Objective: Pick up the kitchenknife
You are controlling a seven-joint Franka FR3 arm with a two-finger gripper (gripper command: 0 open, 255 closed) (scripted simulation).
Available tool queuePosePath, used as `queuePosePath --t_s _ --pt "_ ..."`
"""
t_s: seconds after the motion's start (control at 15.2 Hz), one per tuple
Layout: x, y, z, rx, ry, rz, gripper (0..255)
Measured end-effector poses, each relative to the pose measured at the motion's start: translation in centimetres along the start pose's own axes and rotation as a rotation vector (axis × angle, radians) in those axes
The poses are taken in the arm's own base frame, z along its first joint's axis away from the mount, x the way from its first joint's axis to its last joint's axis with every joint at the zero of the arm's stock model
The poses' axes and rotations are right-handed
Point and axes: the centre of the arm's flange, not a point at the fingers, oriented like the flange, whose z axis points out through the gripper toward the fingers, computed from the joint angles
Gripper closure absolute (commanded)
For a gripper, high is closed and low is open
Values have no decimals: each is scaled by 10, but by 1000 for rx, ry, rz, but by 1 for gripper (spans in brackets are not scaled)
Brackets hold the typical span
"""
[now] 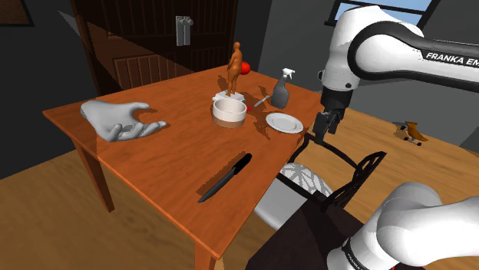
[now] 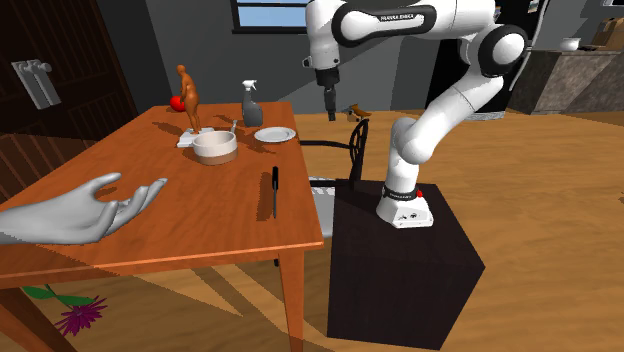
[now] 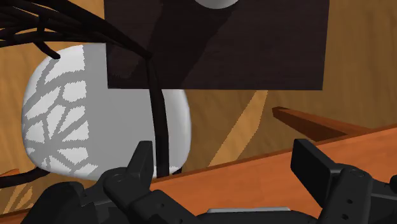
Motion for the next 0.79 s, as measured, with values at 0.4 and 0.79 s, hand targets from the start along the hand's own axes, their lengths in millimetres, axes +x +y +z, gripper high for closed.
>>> queuePosePath --t_s 0.4,0.79 --pt "1 -46 18 21 21 196 0" --pt "18 -111 47 53 53 501 0"
